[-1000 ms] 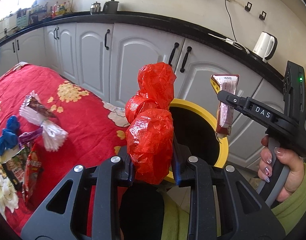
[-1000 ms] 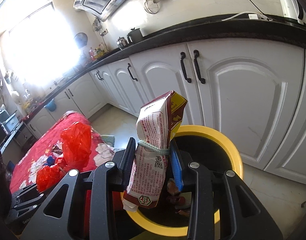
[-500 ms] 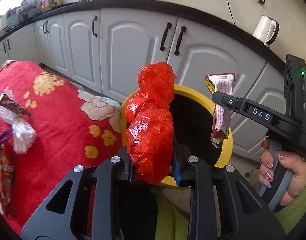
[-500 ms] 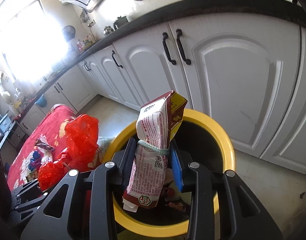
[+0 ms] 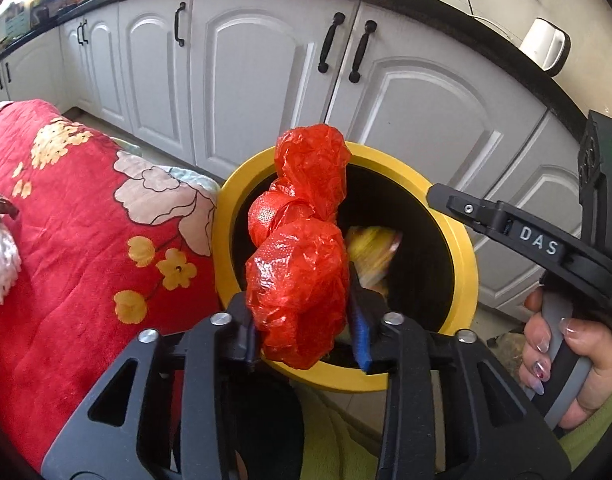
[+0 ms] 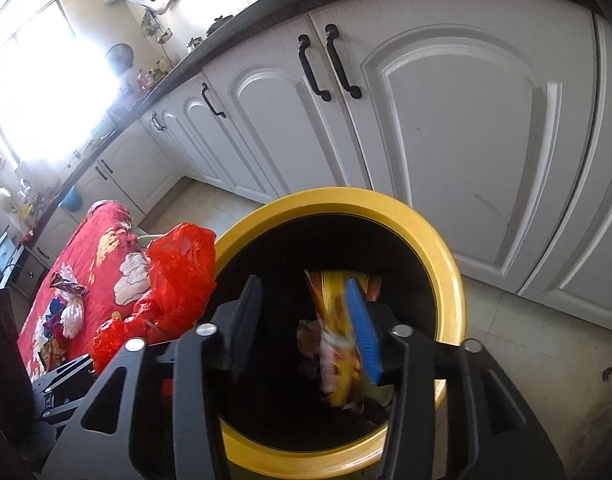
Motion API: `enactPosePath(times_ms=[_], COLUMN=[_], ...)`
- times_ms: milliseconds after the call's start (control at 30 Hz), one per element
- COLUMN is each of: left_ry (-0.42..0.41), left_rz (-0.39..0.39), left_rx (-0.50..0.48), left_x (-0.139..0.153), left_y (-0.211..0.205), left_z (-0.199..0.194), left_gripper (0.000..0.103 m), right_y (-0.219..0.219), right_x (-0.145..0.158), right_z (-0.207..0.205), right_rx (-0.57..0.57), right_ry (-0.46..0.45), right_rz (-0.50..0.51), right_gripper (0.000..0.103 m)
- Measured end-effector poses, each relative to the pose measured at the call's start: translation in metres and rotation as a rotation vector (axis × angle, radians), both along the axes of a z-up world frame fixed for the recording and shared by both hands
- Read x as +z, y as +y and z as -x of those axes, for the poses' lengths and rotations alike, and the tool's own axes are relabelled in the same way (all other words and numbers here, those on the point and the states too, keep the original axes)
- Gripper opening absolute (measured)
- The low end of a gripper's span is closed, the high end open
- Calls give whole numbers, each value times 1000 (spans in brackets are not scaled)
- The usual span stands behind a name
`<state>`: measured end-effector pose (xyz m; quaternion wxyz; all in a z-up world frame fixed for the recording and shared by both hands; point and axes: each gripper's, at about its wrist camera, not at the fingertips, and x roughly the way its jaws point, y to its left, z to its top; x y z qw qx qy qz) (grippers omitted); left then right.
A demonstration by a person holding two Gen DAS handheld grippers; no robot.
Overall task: Collect trash
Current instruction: 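Open both grippers to drop the red bag and carton into the bin, then move both grippers back over the trash pile on the table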
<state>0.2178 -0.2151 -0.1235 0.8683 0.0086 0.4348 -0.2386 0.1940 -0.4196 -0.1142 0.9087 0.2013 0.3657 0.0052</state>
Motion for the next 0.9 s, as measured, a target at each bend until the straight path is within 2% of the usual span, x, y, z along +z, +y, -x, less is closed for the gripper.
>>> enactPosePath(times_ms=[33, 100, 267, 367, 467, 500, 567, 900], left_ry=[-2, -6, -21, -40, -62, -68, -80, -151], left_rz=[0, 0, 17, 32, 35, 38, 53, 92], left_rx=[4, 14, 43, 71, 97, 109, 126, 203], left_x=[1, 3, 11, 19, 27, 30, 35, 63], left_y=[1, 3, 11, 21, 31, 35, 42, 78], left_z=[0, 0, 1, 5, 7, 8, 10, 22], left_gripper=[32, 46, 63, 69, 70, 80, 91, 92], right_y=[0, 0, 1, 3, 7, 9, 13, 34], right_x=[0, 1, 7, 13, 18, 20, 25, 49], right_z=[0, 1, 3, 6, 8, 9, 9, 18], right_rx=[-2, -7, -12, -14, -8, -4, 2, 38], right_ry=[0, -2, -19, -35, -47, -53, -62, -124], right_rz=[-1, -3, -2, 4, 3, 3, 5, 24], right_gripper=[52, 54, 61, 65, 68, 69, 71, 78])
